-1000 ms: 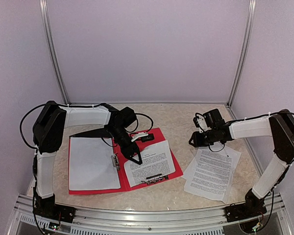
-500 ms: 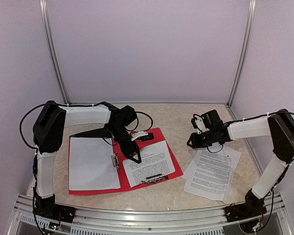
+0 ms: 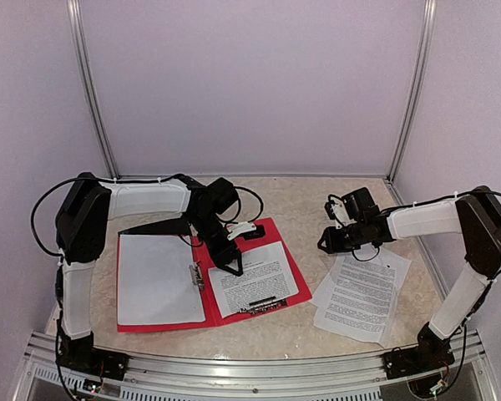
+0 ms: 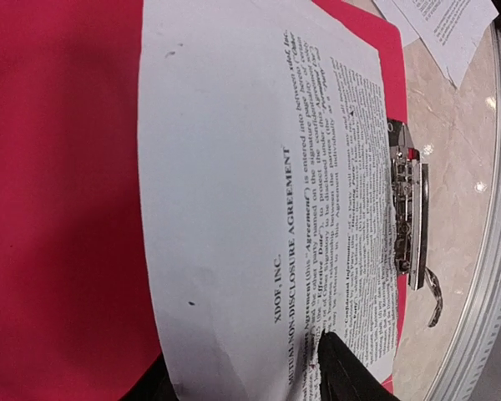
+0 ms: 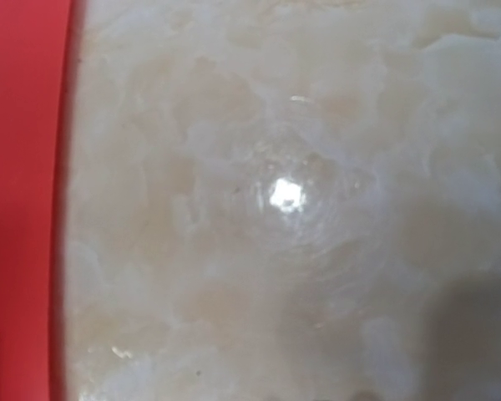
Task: Put the files into the folder
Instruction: Insert the file into the spring clip on the folder, then close the spring clip at the center of the board.
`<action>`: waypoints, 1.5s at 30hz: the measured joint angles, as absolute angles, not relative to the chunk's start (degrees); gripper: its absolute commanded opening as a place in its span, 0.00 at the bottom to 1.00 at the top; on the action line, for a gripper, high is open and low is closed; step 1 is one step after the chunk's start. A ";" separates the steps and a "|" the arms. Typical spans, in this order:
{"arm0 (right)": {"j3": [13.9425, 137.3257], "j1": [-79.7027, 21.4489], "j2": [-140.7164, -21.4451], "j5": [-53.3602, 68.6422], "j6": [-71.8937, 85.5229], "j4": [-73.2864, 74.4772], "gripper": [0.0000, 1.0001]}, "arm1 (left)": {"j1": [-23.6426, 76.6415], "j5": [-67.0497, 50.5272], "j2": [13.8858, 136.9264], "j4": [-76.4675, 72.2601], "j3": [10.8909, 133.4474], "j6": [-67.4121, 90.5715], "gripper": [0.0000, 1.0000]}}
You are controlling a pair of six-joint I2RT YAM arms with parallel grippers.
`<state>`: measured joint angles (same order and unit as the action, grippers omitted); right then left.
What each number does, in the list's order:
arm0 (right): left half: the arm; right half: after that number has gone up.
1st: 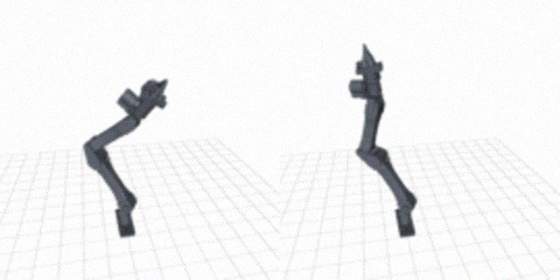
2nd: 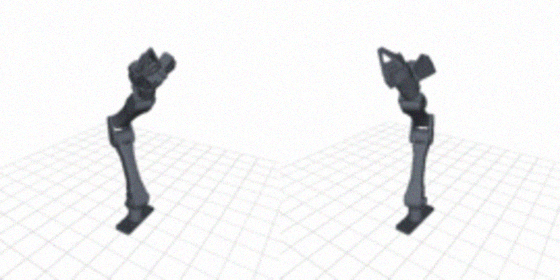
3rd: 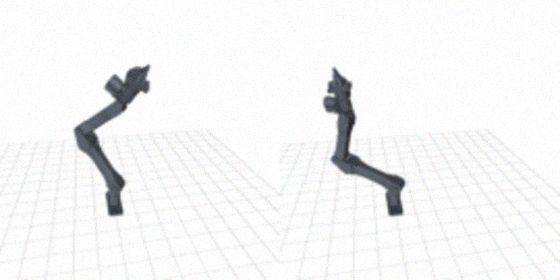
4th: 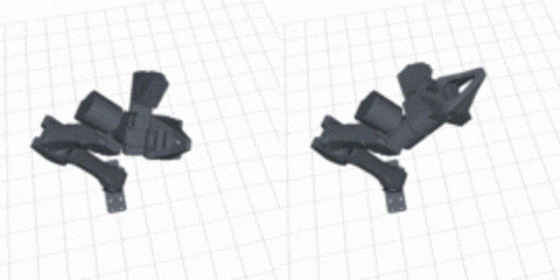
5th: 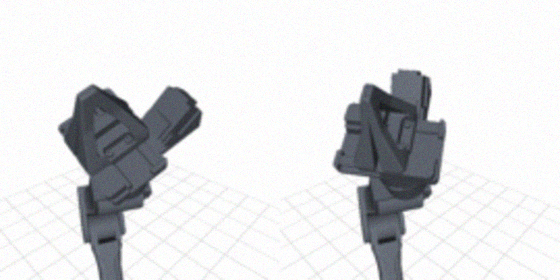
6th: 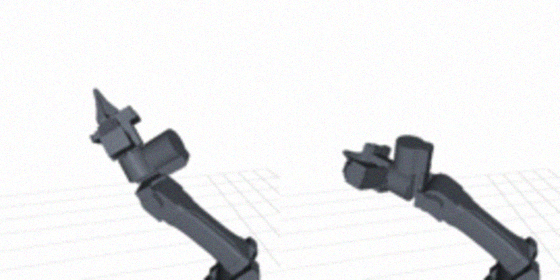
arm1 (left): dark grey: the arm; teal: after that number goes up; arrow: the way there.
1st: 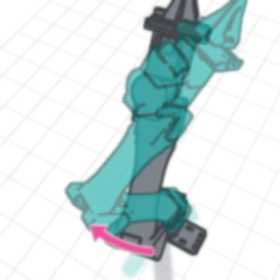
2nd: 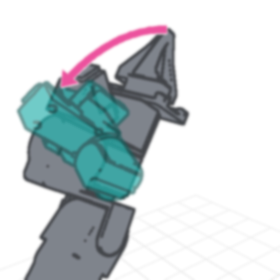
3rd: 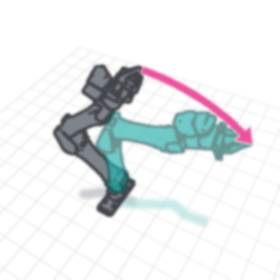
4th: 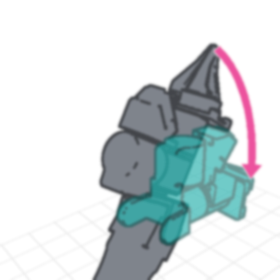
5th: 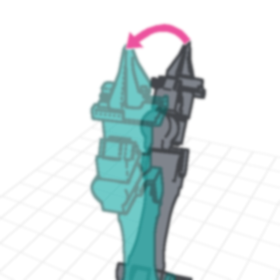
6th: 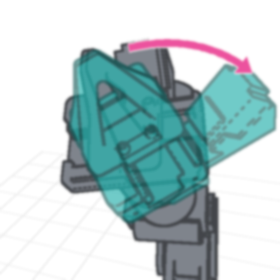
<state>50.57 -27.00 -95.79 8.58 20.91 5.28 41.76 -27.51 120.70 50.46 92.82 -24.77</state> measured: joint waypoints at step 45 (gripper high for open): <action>53.82 -45.45 -88.92 3.68 12.86 10.50 0.32 | 48.07 -7.49 82.94 22.76 58.89 1.32 0.96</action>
